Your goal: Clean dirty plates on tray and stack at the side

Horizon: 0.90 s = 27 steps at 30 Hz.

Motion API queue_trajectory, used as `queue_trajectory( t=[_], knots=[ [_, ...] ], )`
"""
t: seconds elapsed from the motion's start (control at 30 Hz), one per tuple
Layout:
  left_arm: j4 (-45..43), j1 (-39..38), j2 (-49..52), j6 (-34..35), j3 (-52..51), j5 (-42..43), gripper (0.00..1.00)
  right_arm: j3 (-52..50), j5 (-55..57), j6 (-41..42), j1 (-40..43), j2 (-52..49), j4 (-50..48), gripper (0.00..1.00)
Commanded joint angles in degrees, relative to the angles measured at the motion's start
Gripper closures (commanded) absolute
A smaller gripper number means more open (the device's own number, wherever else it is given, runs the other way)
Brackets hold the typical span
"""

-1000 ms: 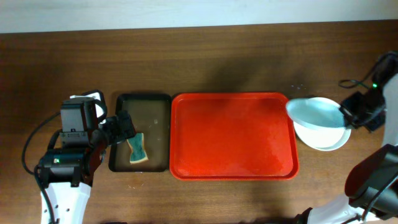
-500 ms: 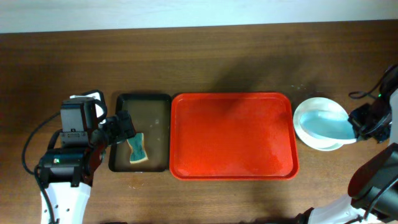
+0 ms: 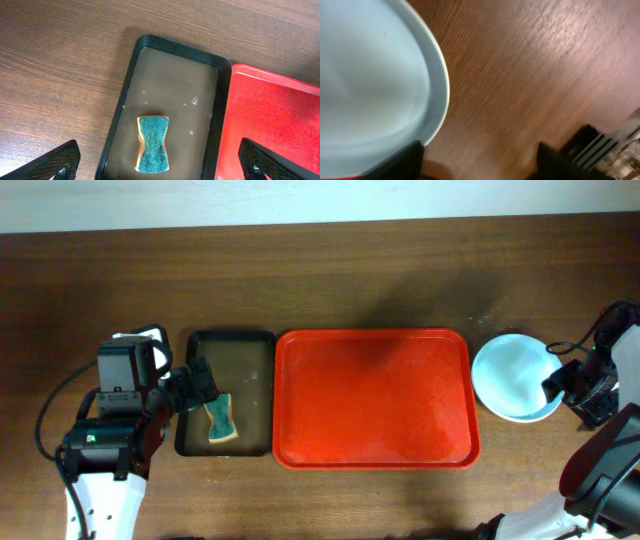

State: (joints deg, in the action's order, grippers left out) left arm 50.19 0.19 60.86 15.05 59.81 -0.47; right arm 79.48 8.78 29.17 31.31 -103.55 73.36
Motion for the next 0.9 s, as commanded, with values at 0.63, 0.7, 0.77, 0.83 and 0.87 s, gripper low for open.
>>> queue_trajectory(
  t=[0.63, 0.7, 0.77, 0.83, 0.87],
  knots=[
    [0.0, 0.3, -0.5, 0.5, 0.9, -0.4, 0.01, -6.3, -14.4, -25.9, -31.4, 1.0, -10.3, 0.01],
    [0.0, 0.2, -0.5, 0.5, 0.9, -0.4, 0.01, -6.3, -14.4, -25.9, -31.3, 1.0, -10.4, 0.01],
    [0.0, 0.3, -0.5, 0.5, 0.9, -0.4, 0.01, -6.3, -14.4, -25.9, -31.3, 1.0, -10.4, 0.02],
    [0.0, 0.3, -0.5, 0.5, 0.9, -0.4, 0.01, -6.3, -14.4, -25.9, -31.3, 1.0, -10.4, 0.01],
    [0.0, 0.3, -0.5, 0.5, 0.9, -0.4, 0.01, -6.3, -14.4, -25.9, -31.3, 1.0, -10.4, 0.02]
  ],
)
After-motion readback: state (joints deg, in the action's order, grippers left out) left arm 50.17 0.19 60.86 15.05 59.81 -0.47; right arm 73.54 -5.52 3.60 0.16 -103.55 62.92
